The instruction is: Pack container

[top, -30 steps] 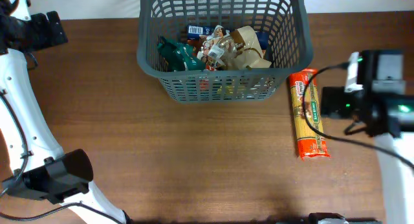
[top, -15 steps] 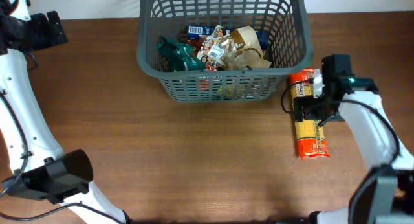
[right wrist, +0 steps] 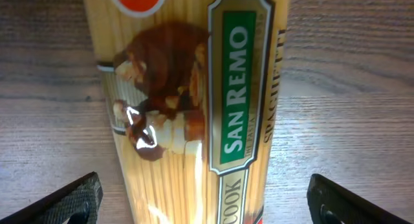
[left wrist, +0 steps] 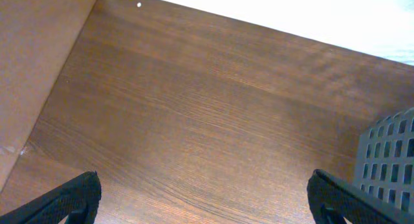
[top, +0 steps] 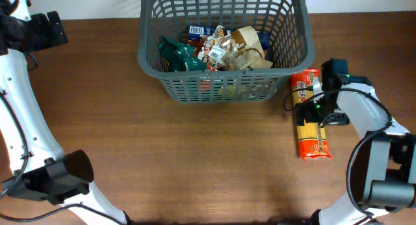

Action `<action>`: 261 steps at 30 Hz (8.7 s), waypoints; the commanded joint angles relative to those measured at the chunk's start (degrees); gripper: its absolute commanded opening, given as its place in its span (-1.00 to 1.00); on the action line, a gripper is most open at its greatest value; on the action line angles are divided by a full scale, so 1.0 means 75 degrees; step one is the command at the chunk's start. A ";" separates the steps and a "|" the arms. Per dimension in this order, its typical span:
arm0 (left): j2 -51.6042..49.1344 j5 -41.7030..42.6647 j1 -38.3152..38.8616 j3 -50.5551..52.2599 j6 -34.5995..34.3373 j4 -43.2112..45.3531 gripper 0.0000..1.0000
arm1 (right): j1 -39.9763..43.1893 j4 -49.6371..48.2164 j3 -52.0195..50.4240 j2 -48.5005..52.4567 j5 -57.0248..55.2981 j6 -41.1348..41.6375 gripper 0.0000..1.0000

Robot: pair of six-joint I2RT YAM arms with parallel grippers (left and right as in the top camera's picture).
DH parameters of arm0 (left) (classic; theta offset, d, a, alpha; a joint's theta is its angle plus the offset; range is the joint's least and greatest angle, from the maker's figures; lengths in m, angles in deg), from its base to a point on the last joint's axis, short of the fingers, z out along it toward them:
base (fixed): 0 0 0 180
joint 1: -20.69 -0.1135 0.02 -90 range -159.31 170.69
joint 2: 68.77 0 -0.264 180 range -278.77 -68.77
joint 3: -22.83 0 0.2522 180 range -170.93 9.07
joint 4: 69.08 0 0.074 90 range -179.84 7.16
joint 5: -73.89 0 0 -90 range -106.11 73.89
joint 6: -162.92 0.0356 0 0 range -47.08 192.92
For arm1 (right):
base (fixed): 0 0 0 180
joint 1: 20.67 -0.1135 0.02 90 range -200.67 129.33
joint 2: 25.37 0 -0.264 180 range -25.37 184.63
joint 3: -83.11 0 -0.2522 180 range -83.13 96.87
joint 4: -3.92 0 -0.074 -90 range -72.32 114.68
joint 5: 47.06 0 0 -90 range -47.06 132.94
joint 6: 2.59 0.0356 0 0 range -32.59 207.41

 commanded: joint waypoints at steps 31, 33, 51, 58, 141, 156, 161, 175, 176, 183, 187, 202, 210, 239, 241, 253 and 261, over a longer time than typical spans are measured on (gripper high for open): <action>-0.0012 -0.0003 -0.0052 0.0032 -0.0082 -0.0006 0.99 | 0.0058 -0.1620 -0.1483 0.0131 0.1119 0.0877 -0.13; -0.0012 0.0000 -0.0052 0.0032 -0.0082 -0.0006 0.99 | 0.0079 -0.1690 -0.1483 0.0131 0.1413 0.1148 -0.31; -0.0009 0.0000 -0.0052 0.0032 -0.0082 -0.0006 0.99 | 0.2014 -0.1775 -0.1058 -0.0096 0.4707 0.1979 -0.29; -0.0012 0.0000 -0.0052 0.0032 -0.0082 -0.0006 0.99 | 0.2090 -0.1413 -0.0041 -0.0478 0.4876 0.1979 -0.26; -0.0012 0.0000 -0.0052 0.0032 -0.0082 -0.0006 0.99 | 0.0723 -0.1906 -0.0070 0.1504 0.1690 0.2212 0.13; -0.0012 0.0000 -0.0052 0.0032 -0.0082 -0.0006 0.98 | 0.1559 -0.1909 0.0000 0.1498 0.2771 0.2949 -0.53; -0.0012 0.0000 -0.0052 0.0032 -0.0082 -0.0006 0.99 | 0.2046 -0.1874 0.0152 0.1448 0.3541 0.2949 -0.56; -0.0012 0.0000 -0.0052 0.0032 -0.0082 -0.0006 0.99 | 0.2401 -0.1842 0.1046 0.0423 0.4363 0.2862 -0.55; -0.0009 0.0000 -0.0052 0.0032 -0.0082 -0.0006 0.99 | 0.2401 -0.1813 0.1209 0.0315 0.4363 0.2862 -0.56; -0.0012 0.0000 -0.0052 0.0032 -0.0082 -0.0006 0.99 | 0.2401 -0.1376 0.2646 -0.0178 0.4389 0.2862 -0.59; -0.0012 0.0000 -0.0052 0.0032 -0.0082 -0.0006 0.99 | 0.2398 -0.0810 0.3745 -0.0233 0.4409 0.2856 -0.63; -0.0012 0.0000 -0.0052 0.0032 -0.0082 -0.0006 0.99 | 0.2393 0.0265 0.7790 -0.0245 0.5217 0.2661 -0.70; -0.0012 0.0000 -0.0052 0.0032 -0.0082 -0.0006 0.99 | 0.1708 0.1014 0.9145 -0.0248 0.5651 0.2608 -0.77; -0.0012 0.0000 -0.0052 0.0032 -0.0082 -0.0006 0.98 | -0.3348 0.2159 0.9562 0.0251 0.1291 -0.4820 -0.92; -0.0009 0.0000 -0.0052 0.0032 -0.0082 -0.0006 0.98 | -0.3343 0.2165 0.9562 0.0431 0.1288 -0.5557 -0.92; -0.0012 0.0000 -0.0052 0.0032 -0.0082 -0.0006 0.99 | -0.3343 0.2031 0.9562 0.1757 0.1294 -0.7522 -0.88; -0.0012 0.0000 -0.0052 0.0032 -0.0082 -0.0006 0.99 | -0.3328 0.1580 0.9562 0.2634 0.1294 -0.7507 -0.59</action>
